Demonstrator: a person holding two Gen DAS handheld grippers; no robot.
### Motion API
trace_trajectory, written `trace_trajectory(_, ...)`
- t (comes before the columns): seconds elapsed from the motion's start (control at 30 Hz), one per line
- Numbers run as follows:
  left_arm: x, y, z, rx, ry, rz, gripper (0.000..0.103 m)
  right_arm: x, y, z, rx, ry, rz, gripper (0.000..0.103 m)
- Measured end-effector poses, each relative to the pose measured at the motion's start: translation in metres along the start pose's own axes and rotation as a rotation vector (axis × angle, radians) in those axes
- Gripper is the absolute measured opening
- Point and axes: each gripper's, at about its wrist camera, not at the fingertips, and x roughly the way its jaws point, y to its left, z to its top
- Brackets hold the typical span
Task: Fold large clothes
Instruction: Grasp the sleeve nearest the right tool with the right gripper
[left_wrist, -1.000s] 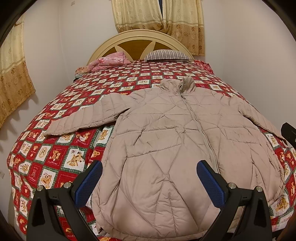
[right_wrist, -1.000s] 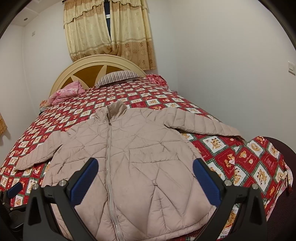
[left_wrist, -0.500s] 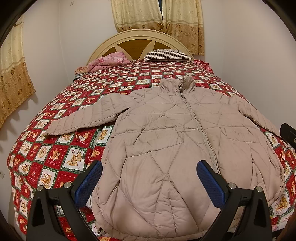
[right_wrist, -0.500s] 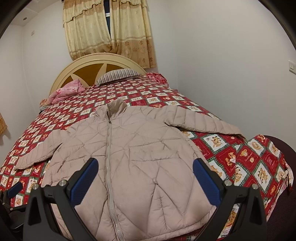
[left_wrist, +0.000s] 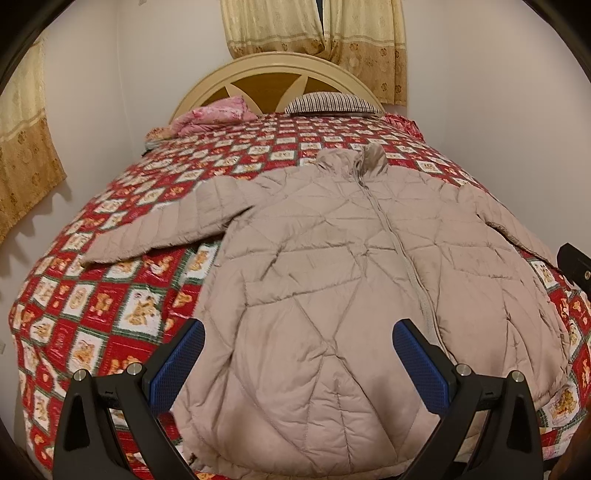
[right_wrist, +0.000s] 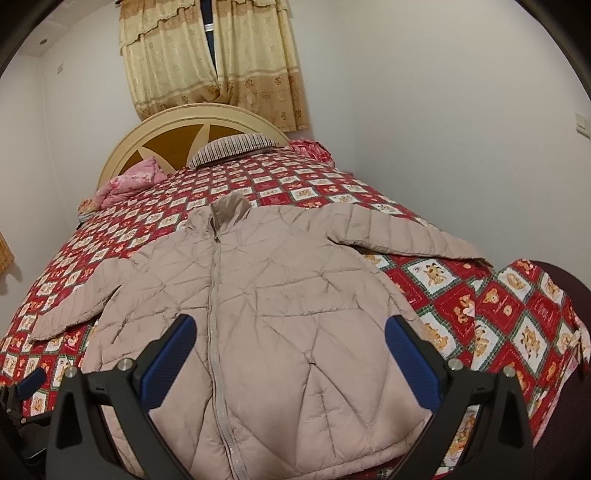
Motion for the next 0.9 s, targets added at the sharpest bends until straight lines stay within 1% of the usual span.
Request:
trace_trajectory(0.07, 0.013, 0.002, -0.003, -0.001, 0.022, -0.017, 0.102, 0.008, -0.005, -0.001, 0.012, 0.007, -0.006, 0.103)
trace_trajectory(0.17, 0.037, 0.011, 0.001, -0.014, 0.064, -0.028, 0.102, 0.025, -0.021, 0.000, 0.042, 0.044, -0.019, 0.103)
trace_trajectory(0.23, 0.054, 0.020, 0.010, -0.031, 0.079, -0.020, 0.102, 0.036, -0.040, 0.003, 0.089, 0.052, -0.033, 0.103)
trace_trajectory(0.27, 0.064, 0.026, 0.017, -0.043, 0.082, -0.009, 0.102, 0.041, -0.051, 0.006, 0.113, 0.056, -0.033, 0.100)
trace_trajectory(0.3, 0.070, 0.030, 0.022, -0.051, 0.080, 0.002, 0.102, 0.049, -0.067, 0.011, 0.148, 0.066, -0.034, 0.092)
trace_trajectory(0.37, 0.085, 0.041, 0.038, -0.073, 0.060, 0.032, 0.102, 0.060, -0.096, 0.020, 0.205, 0.081, -0.057, 0.080)
trace_trajectory(0.4, 0.092, 0.046, 0.047, -0.084, 0.042, 0.047, 0.102, 0.069, -0.118, 0.026, 0.247, 0.087, -0.064, 0.077)
trace_trajectory(0.43, 0.099, 0.050, 0.055, -0.095, 0.017, 0.060, 0.102, 0.075, -0.134, 0.030, 0.280, 0.097, -0.063, 0.075)
trace_trajectory(0.47, 0.107, 0.054, 0.063, -0.107, -0.013, 0.077, 0.102, 0.086, -0.160, 0.035, 0.345, 0.113, -0.062, 0.072)
trace_trajectory(0.5, 0.114, 0.058, 0.069, -0.119, -0.032, 0.094, 0.102, 0.093, -0.179, 0.037, 0.402, 0.122, -0.056, 0.072)
trace_trajectory(0.53, 0.121, 0.060, 0.073, -0.129, -0.050, 0.109, 0.102, 0.106, -0.208, 0.041, 0.488, 0.137, -0.045, 0.072)
trace_trajectory(0.6, 0.139, 0.063, 0.078, -0.140, -0.065, 0.132, 0.102, 0.126, -0.248, 0.043, 0.595, 0.159, -0.064, 0.072)
trace_trajectory(0.67, 0.159, 0.063, 0.076, -0.136, -0.042, 0.150, 0.102, 0.147, -0.286, 0.042, 0.701, 0.176, -0.095, 0.072)
trace_trajectory(0.73, 0.181, 0.065, 0.070, -0.143, 0.026, 0.158, 0.102, 0.163, -0.312, 0.039, 0.776, 0.184, -0.144, 0.072)
trace_trajectory(0.77, 0.186, 0.066, 0.068, -0.152, 0.043, 0.155, 0.102, 0.170, -0.322, 0.038, 0.803, 0.182, -0.168, 0.072)
trace_trajectory(0.83, 0.195, 0.074, 0.066, -0.188, 0.076, 0.125, 0.102, 0.182, -0.334, 0.037, 0.842, 0.189, -0.210, 0.072)
trace_trajectory(0.87, 0.198, 0.076, 0.065, -0.203, 0.091, 0.112, 0.102, 0.184, -0.338, 0.038, 0.861, 0.186, -0.261, 0.071)
trace_trajectory(0.9, 0.203, 0.080, 0.062, -0.227, 0.113, 0.089, 0.102, 0.182, -0.340, 0.043, 0.858, 0.156, -0.300, 0.071)
